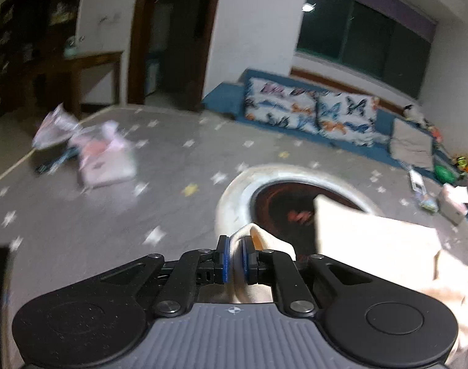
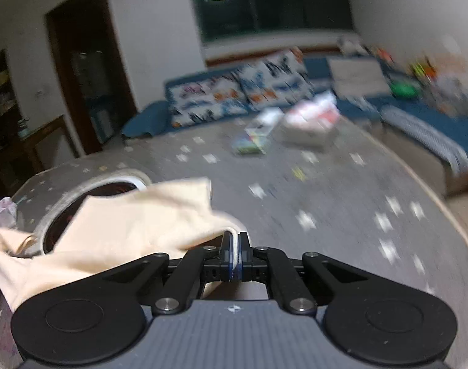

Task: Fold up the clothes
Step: 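Lift and shake the sweatshirt with both tools, spreading it flat on the table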

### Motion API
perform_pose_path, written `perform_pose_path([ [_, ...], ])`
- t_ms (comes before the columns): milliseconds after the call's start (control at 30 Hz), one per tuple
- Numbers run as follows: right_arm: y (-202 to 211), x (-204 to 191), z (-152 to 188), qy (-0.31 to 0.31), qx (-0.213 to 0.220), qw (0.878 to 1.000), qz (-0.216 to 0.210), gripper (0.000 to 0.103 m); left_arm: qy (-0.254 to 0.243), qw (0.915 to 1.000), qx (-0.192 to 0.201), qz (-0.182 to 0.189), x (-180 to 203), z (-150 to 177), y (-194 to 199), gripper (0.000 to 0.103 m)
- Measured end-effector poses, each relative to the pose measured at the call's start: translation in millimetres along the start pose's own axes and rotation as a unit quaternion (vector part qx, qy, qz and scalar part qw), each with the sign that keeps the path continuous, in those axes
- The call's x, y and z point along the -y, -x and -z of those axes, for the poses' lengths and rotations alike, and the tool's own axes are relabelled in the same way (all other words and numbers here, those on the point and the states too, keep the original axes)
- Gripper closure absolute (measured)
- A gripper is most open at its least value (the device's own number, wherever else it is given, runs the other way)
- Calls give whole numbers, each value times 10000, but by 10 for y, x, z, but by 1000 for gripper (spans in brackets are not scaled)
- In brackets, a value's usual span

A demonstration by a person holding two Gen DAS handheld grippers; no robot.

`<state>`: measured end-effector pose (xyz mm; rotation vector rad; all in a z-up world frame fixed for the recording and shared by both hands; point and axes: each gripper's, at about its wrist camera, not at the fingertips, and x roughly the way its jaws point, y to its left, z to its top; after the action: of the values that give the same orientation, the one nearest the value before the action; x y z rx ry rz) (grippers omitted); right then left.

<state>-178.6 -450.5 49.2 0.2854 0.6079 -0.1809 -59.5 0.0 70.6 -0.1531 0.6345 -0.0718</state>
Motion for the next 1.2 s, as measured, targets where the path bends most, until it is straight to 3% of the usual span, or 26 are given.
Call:
perform_pose_path([
  [167,-10,246,175,-186,-328,9982,464,93,65,9991,-376,-191,-133,151,-24,92],
  [333,66,158,64,379,-104,9979,519,77,-131,9996,-192,-173,-22,118,77,88],
  [533,-148,-213,16,1228,-199,9922,65,73,-634,9956,-84,685,341,108,199,84],
  [633,-350,-352,46,1497,-424,9878,-60,74,-960,9861,-343,1312,617,189,176,84],
  [733,-504,-423,89,1662,-627,9840,-129,74,-1423,9702,-603,1867,909,318,158,83],
  [800,-563,-429,128,1779,-706,9814,-137,75,-1708,9585,-712,2169,1078,412,165,72],
  [833,-594,-428,139,1815,-723,9806,-138,79,-1819,9542,-759,2250,1146,455,167,69],
  [900,-610,-399,138,1822,-677,9809,-104,98,-2035,9454,-849,2400,1281,541,172,65],
  [1200,-265,-18,92,1127,-274,9923,443,101,-2530,9307,-1078,2410,1437,743,41,66],
])
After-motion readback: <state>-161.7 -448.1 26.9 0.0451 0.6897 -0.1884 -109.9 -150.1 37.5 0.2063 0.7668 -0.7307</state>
